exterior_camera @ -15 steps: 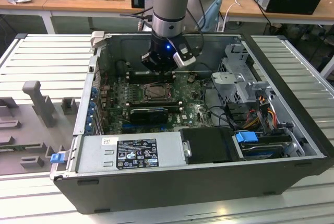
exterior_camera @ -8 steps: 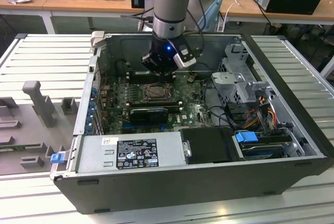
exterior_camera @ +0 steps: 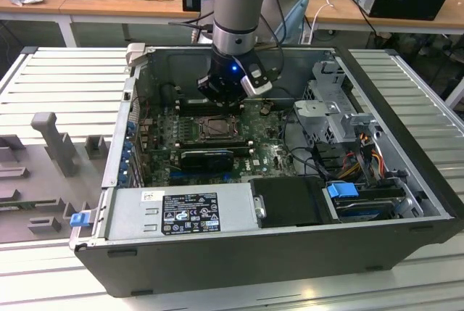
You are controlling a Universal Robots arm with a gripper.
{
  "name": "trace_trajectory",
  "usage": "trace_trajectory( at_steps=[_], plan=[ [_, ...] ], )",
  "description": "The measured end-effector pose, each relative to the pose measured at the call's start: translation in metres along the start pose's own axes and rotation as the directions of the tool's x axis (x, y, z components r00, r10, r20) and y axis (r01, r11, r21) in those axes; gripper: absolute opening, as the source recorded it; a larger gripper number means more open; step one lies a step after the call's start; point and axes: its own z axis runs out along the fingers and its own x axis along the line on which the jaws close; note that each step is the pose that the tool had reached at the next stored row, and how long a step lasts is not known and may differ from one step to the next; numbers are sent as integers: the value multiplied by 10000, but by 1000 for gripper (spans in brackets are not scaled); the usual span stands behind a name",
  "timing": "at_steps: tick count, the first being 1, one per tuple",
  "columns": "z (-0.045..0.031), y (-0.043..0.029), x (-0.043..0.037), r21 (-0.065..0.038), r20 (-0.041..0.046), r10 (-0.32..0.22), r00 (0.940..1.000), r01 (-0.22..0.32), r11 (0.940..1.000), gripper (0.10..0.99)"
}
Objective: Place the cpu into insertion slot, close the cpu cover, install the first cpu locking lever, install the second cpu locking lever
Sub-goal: 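Install the first cpu locking lever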
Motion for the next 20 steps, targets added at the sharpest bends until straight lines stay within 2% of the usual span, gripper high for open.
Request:
trace_trajectory(
  at_steps=[5,10,20],
  plan=[
    [0,-13,0,-2,4,30,10000,-30,10000,106],
    [-4,-57,2,-2,5,42,10000,-42,10000,106],
    [19,-65,1,5,8,70,10000,-70,10000,106]
  ],
)
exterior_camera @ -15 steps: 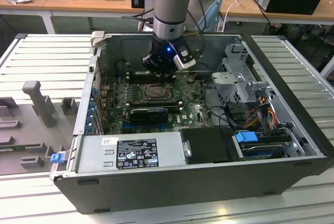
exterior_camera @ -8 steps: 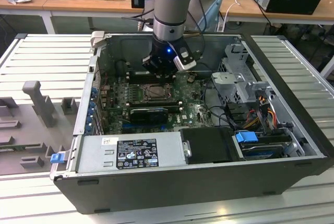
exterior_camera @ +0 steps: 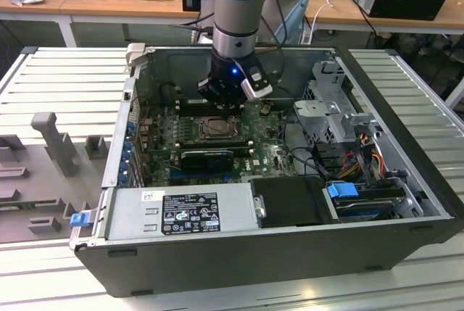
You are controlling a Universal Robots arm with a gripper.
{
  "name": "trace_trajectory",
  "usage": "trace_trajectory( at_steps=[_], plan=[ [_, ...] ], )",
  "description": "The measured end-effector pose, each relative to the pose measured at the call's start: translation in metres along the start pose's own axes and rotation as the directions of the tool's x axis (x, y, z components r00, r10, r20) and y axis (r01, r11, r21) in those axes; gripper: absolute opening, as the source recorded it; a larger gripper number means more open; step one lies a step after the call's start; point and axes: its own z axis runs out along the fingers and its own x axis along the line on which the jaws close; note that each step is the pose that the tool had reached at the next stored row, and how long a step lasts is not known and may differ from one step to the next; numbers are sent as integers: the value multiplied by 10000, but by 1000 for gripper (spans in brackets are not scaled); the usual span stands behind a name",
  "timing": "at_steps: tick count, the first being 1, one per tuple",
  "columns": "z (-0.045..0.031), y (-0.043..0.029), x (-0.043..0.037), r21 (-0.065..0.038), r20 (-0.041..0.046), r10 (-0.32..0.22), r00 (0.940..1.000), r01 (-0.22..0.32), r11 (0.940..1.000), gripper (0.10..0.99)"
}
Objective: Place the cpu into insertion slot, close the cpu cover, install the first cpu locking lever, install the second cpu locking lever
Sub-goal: 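Install the first cpu locking lever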
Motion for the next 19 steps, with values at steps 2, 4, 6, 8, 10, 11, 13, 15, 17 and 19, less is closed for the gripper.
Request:
trace_trajectory(
  at_steps=[2,4,6,8,10,11,13,15,17,19],
  plan=[
    [10,-1,0,11,0,7,10000,-7,10000,106],
    [18,-2,0,13,0,11,10000,-11,10000,106],
    [25,-3,-4,12,-1,10,10000,-10,10000,106],
    [26,-3,-5,-8,-1,10,10000,-10,10000,106],
    [27,-3,-6,-46,2,9,10000,-9,10000,106],
    [27,-2,-6,-70,3,8,10000,-8,10000,106],
    [3,3,-6,-120,9,7,10000,-7,9999,106],
    [-84,11,-4,-114,9,6,10000,-6,9999,106],
    [-183,21,-2,-112,20,4,10000,-4,9999,106],
    [-186,5,-1,-114,22,5,10000,-5,9999,106]
  ],
)
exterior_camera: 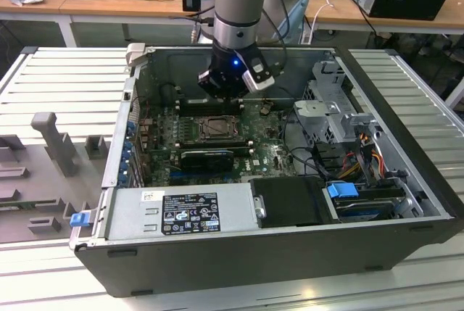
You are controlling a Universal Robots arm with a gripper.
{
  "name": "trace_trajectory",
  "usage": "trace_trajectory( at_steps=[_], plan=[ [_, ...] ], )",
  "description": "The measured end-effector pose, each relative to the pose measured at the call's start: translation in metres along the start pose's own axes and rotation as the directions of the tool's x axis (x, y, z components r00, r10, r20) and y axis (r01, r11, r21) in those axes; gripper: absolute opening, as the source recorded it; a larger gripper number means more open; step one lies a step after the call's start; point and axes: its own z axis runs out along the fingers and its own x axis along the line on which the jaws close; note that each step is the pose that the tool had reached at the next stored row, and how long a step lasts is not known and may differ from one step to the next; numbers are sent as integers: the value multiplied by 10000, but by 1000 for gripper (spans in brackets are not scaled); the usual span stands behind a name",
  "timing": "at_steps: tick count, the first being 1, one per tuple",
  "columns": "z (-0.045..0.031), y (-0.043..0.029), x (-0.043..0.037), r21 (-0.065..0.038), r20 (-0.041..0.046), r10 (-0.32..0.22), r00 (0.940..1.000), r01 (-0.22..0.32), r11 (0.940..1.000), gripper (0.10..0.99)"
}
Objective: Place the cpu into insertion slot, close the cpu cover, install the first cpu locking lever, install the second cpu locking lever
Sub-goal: 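Install the first cpu locking lever, then install the second cpu locking lever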
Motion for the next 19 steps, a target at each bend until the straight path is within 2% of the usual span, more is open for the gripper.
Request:
trace_trajectory(
  at_steps=[19],
  plan=[
    [-12,-95,3,3,-1,0,10000,0,10000,106]
  ],
)
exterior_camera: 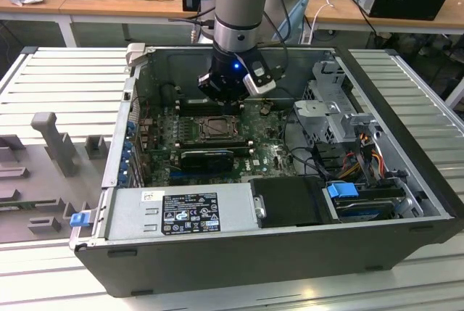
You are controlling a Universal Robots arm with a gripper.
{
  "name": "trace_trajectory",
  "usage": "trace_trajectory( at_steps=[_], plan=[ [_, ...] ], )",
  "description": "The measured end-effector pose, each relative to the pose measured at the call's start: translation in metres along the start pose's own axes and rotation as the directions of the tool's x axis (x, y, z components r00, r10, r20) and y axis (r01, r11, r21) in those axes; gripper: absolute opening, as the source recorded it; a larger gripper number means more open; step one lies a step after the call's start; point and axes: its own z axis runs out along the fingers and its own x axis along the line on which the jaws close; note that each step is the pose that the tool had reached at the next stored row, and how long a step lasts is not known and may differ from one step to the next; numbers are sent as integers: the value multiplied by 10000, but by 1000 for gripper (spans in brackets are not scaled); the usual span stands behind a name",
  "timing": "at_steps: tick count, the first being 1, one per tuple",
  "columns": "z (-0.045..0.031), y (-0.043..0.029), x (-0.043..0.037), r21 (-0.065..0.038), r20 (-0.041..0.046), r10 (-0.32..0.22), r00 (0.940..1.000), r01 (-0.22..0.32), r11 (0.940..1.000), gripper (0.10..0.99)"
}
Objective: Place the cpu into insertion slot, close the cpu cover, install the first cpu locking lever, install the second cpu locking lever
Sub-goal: 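Install the second cpu locking lever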
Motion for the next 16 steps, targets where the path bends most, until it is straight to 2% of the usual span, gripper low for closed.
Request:
trace_trajectory(
  at_steps=[8,14,16],
  plan=[
    [-31,-5,1,0,1,8,10000,-8,10000,106],
    [-164,10,3,0,4,32,10000,-32,10000,106],
    [-174,6,3,-2,4,34,10000,-34,10000,106]
  ],
)
